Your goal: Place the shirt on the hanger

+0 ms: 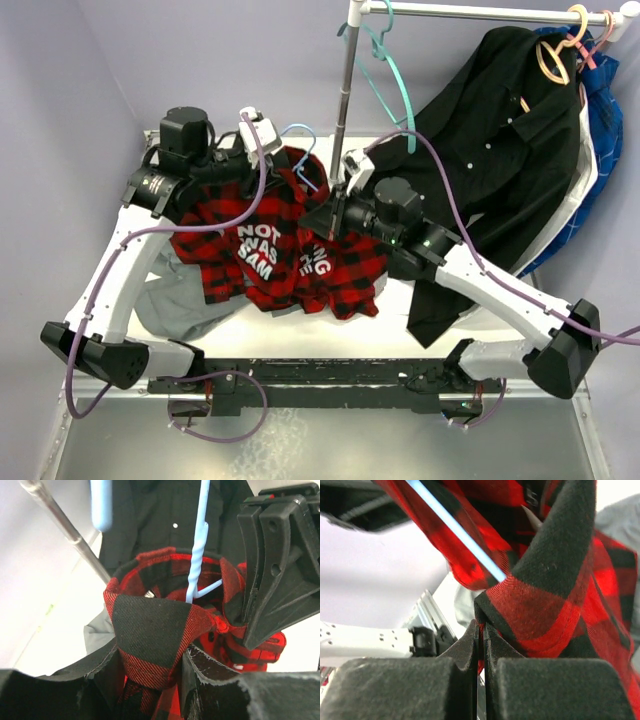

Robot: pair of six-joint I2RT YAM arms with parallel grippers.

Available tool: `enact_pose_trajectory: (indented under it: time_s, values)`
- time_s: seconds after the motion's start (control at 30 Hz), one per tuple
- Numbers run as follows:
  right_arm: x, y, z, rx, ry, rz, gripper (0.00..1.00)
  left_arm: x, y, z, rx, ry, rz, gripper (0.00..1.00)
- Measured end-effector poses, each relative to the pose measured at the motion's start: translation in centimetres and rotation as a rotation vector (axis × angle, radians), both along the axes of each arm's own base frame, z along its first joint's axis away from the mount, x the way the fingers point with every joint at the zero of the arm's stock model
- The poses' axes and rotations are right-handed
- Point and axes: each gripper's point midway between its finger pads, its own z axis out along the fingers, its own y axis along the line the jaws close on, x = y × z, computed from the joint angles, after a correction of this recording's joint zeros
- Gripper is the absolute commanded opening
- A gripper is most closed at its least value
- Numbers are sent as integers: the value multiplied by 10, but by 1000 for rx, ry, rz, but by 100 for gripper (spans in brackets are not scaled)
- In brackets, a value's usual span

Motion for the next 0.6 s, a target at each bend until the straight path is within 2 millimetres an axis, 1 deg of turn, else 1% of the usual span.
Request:
enact_pose_trajectory:
  time_s: [0.03, 0.07, 0.1, 0.17, 0.2, 0.23, 0.27, 0.3, 0.43, 0.5, 0.6]
  values:
    - [-3, -3, -16, -24, 22, 0, 1, -2, 0, -8, 10, 18, -9, 0]
    - [-7, -7, -27, -38, 36, -1, 6, -3, -1, -13, 15, 30, -18, 0]
    - [-10, -11, -31, -44, 41, -1, 16, -4, -1, -16, 19, 34, -28, 0]
    - [-16, -18, -28, -38, 27, -2, 31, -7, -3, -21, 26, 37, -52, 0]
    - [-19, -21, -22, -30, 13, -3, 42, -8, -3, -24, 31, 34, -63, 0]
    - [-22, -26, -12, -17, -22, -4, 56, -9, -4, -26, 35, 34, -74, 0]
    - [-24, -28, -7, -7, -30, -5, 88, -10, -4, -29, 41, 32, -84, 0]
    - [-27, -31, 0, 2, -52, -5, 99, -11, -4, -31, 48, 32, -95, 0]
    - [-36, -46, 22, 21, -132, -11, 100, -19, -5, -44, 73, 42, -143, 0]
    - [-44, -55, 32, 35, -176, -10, 100, -23, -5, -51, 84, 49, -167, 0]
    - [-58, -76, 42, 8, -280, -15, 99, -27, -6, -57, 95, 50, -199, 0]
